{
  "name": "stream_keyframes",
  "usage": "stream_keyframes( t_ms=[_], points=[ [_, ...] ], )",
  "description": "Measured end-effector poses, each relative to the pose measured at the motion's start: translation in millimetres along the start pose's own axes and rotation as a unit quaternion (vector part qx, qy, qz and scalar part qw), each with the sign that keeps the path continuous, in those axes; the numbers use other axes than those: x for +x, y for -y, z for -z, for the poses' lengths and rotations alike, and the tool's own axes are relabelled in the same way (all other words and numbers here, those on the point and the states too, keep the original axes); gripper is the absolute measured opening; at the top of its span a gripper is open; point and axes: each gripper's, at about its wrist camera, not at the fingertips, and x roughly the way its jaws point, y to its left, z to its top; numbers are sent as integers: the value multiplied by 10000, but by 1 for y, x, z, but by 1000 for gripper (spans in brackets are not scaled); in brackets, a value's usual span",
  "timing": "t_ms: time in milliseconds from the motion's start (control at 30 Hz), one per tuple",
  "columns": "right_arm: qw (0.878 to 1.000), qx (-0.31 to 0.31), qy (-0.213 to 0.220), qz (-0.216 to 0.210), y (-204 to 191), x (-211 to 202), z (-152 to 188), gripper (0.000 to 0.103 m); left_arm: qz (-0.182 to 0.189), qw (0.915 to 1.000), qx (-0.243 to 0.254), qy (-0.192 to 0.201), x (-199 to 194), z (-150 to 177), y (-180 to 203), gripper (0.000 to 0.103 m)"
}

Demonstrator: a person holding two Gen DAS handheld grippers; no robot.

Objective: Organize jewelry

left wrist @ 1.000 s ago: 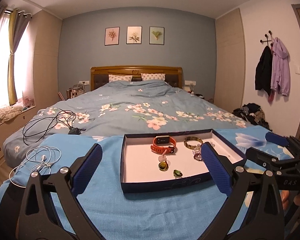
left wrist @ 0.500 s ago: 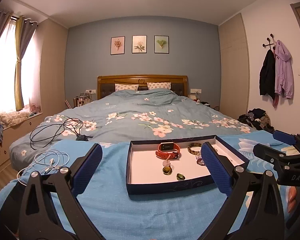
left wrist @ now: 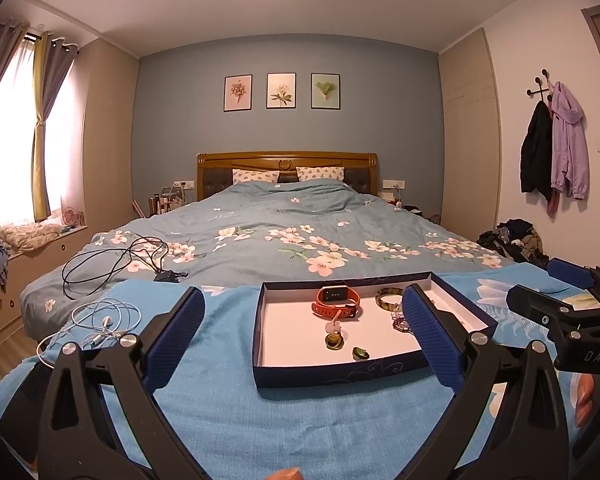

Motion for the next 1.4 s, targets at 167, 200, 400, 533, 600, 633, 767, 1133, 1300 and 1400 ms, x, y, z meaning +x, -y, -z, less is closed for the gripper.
stream_keyframes(
  t_ms=[167, 200, 400, 533, 600, 633, 767, 1133, 1300, 1400],
  points=[
    [10000, -30, -7, 21, -1, -1, 0, 97, -12, 10000, -36, 2, 1, -1, -2, 97],
    [10000, -24, -14, 21, -1, -1, 0, 97, -24, 10000, -24, 7, 0, -1, -1, 97],
    [10000, -13, 4, 19, -3, -2, -1, 97, -13, 10000, 11, 3, 2, -2, -1, 97],
    [10000, -14, 9, 21, -4, -2, -1, 97, 9, 10000, -9, -4, 2, -2, -2, 97],
    [10000, -11, 12, 23, -4, -2, -1, 97, -6, 10000, -1, 4, 2, -2, -2, 97],
    [10000, -9, 16, 28, -4, -2, -1, 97, 4, 10000, 5, 14, 2, -2, -2, 97],
    [10000, 22, 17, 32, -2, -2, -2, 97, 8, 10000, 34, 34, 2, -3, -1, 97],
    [10000, 34, -3, 45, 1, -1, -3, 97, 5, 10000, 40, 35, 2, -4, 1, 97],
    [10000, 40, 10, 53, 1, -1, -3, 97, 10, 10000, 36, 36, 2, -3, 0, 97],
    [10000, 44, 14, 56, 1, -1, -3, 97, 11, 10000, 38, 39, 2, -4, 1, 97]
  ],
)
